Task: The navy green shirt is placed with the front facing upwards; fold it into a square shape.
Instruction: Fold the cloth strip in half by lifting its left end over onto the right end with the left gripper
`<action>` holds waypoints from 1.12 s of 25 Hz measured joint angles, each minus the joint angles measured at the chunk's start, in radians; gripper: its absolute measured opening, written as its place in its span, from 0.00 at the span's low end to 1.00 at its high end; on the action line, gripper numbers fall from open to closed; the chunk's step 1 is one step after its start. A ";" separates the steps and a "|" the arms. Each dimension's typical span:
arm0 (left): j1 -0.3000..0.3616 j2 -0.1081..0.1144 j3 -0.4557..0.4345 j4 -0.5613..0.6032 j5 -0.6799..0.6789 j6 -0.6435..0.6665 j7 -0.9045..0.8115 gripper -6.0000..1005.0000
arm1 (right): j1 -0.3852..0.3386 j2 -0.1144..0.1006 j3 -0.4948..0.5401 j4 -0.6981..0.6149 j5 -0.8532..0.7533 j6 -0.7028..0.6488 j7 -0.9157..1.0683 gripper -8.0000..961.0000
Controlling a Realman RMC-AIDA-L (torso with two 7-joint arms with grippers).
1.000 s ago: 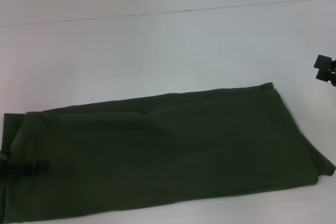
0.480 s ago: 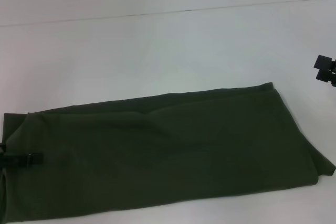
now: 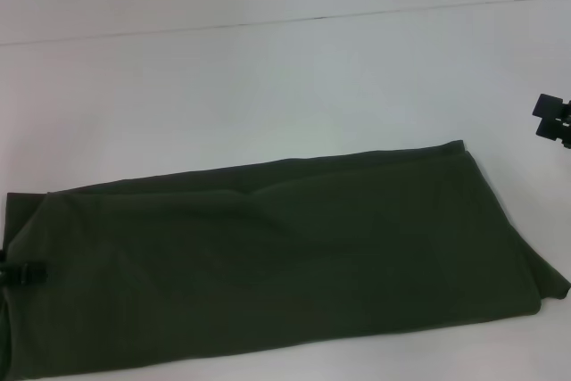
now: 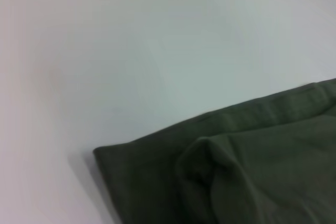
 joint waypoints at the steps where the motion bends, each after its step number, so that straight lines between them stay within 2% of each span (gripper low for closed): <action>1: 0.000 0.001 -0.001 0.000 0.005 0.001 -0.002 0.93 | 0.000 0.000 0.000 -0.001 0.000 0.000 0.000 0.94; 14: -0.008 0.015 0.001 -0.005 0.052 0.073 -0.015 0.93 | 0.002 -0.001 0.000 -0.003 0.000 0.006 0.001 0.93; 28: -0.006 0.012 0.005 -0.009 0.074 0.080 -0.016 0.93 | 0.001 -0.003 0.000 -0.001 0.000 0.006 0.000 0.93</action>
